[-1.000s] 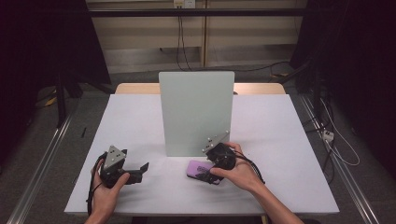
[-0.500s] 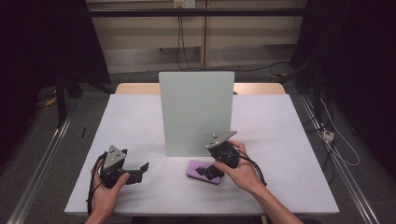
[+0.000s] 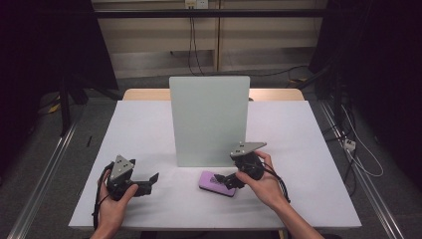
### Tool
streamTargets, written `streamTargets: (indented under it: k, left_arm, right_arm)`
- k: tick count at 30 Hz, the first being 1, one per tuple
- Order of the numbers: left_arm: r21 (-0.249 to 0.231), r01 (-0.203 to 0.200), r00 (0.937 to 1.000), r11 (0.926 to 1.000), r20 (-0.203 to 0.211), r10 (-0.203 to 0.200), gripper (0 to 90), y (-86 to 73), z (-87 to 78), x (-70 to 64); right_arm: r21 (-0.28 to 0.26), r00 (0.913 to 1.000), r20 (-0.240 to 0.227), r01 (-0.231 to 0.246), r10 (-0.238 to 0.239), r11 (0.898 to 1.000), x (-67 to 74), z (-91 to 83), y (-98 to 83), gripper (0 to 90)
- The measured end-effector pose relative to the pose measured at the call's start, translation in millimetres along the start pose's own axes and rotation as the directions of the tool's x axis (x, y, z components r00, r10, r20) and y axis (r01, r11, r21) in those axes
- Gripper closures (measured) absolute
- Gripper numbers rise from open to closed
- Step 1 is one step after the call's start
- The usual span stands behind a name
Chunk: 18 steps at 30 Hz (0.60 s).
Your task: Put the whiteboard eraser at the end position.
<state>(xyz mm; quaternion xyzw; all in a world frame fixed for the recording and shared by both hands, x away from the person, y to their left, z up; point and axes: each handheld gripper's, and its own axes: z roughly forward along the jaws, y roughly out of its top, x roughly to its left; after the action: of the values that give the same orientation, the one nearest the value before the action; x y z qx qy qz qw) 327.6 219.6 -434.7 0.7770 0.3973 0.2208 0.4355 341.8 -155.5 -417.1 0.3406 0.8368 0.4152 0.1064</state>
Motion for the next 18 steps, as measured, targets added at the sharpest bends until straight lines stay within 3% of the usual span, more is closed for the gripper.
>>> streamTargets:
  k: [8,18]
  left_arm:
    - [-0.003,0.020,0.9998,0.9998,0.009,-0.020,5.3,-0.2,0.2,0.1]
    - [-0.010,0.025,0.9997,0.9997,0.004,-0.024,5.4,0.0,0.1,-0.1]
  right_arm:
    - [-0.053,0.9979,0.044,-0.045,0.047,0.998,-4.8,-11.5,-10.1,9.7]
    - [-0.105,0.9880,0.123,-0.080,0.093,0.991,-10.8,-26.9,-23.9,10.1]
